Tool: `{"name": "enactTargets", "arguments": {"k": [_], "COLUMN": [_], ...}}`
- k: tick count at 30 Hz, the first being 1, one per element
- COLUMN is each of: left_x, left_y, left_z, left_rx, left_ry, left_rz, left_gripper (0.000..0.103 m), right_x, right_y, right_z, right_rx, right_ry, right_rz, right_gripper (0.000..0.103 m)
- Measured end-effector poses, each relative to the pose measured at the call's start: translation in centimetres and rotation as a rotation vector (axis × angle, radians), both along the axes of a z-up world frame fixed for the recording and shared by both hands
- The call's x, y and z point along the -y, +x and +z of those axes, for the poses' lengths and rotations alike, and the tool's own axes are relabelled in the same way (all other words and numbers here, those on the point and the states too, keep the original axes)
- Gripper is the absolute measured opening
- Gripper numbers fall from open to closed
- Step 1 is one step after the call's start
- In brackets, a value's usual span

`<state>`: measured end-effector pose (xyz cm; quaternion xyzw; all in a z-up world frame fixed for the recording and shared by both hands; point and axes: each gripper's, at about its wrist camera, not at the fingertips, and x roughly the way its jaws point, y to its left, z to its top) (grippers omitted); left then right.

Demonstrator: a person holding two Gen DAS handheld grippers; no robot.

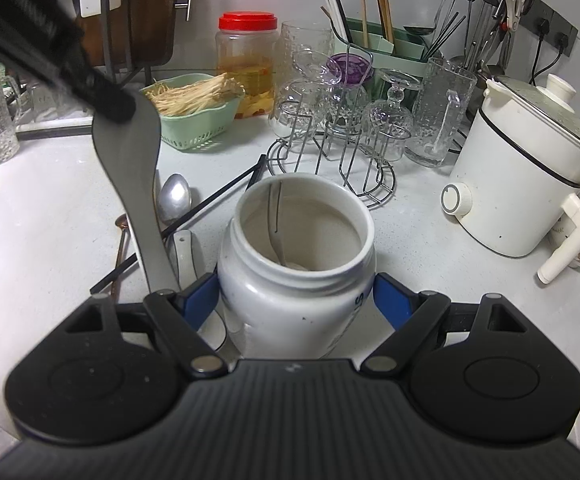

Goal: Organize utensils
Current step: 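Lift the white ceramic spoon with the left gripper toward the jar, then lower the white ceramic spoon into the jar held by the right gripper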

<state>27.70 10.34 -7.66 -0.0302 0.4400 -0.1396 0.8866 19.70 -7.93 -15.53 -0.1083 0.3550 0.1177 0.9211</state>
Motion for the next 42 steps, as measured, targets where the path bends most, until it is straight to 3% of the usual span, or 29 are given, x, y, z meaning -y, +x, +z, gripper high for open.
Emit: {"name": "enactTargets", "arguments": {"k": [15,28,34,42], "left_x": [1.3,2.5,4.1,7.8], "left_y": [0.4,0.0,0.1,0.9], "left_z": [5.3,8.5,8.7,7.3], "left_rx": [0.103,0.164,0.162,0.160], "left_ry": [0.039,0.015,0.021,0.111], "left_rz": [-0.053,-0.073,-0.105,-0.194], "left_gripper": [0.006,0.006,0.006,0.006], "right_x": [0.1,0.0,-0.1,-0.2], "right_y": [0.1,0.0,-0.1,-0.1], "right_z": [0.0,0.0,0.0,-0.1], "right_rx": [0.003,0.006,0.012,0.016], "right_ry": [0.002,0.007,0.005,0.013], "right_rz": [0.005,-0.004,-0.006,-0.017], "right_gripper": [0.086,0.086,0.086,0.086]}}
